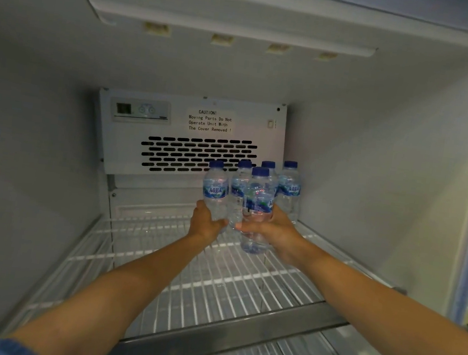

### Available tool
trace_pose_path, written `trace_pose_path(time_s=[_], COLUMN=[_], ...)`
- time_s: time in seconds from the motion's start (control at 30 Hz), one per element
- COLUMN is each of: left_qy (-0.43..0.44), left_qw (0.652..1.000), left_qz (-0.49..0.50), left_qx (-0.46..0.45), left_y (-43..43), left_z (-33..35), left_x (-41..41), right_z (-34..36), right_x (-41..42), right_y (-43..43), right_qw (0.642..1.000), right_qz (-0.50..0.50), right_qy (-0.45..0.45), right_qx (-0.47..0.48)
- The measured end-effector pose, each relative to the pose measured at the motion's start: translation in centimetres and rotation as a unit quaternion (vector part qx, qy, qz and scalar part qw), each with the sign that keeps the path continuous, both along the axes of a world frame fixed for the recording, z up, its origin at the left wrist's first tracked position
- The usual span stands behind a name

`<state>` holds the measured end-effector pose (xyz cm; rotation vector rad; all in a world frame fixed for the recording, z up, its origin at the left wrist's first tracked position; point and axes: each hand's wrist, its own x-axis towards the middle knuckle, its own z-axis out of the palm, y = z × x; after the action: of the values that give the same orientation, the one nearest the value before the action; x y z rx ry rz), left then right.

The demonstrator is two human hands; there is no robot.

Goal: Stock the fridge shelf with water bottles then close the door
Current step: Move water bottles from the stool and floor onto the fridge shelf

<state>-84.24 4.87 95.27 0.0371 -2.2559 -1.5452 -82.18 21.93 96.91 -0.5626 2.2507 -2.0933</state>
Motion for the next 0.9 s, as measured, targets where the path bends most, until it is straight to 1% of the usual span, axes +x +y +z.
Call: trace_pose_path(time_s=[0.33,0.63,0.7,0.83,0.9], left_qy=[0.023,0.016,0.006,-0.049,-0.074], left_qw=[0.999,0.999,0.999,0.997,0.995], left_qz=[0.03,0.019,0.023,0.034,0.04], left_qx=[-0.03,-0.037,-0.04,-0.04,-0.053], left_y=[0.2,0.5,0.6,0.8,0.6], left_z=[-0.1,0.2,0.3,1.2,2.1], left_x=[0.4,0.7,1.0,2.4,3.6], right_z=[-0.1,-0.2,0.1,0.3,0.5], right_x=[-0.1,-0.1,0.2,0.9,1.5], right_y=[0.0,0.0,0.0,0.0,0.0], right_qw=[1.0,1.0,1.0,1.0,0.999], right_qz=[-0.003,-0.004,-0.006,0.003,-0.002], right_qy=[-0.011,-0.017,-0.017,-0.004,0.001], right_qx=[0.002,0.009,0.018,0.03,0.038])
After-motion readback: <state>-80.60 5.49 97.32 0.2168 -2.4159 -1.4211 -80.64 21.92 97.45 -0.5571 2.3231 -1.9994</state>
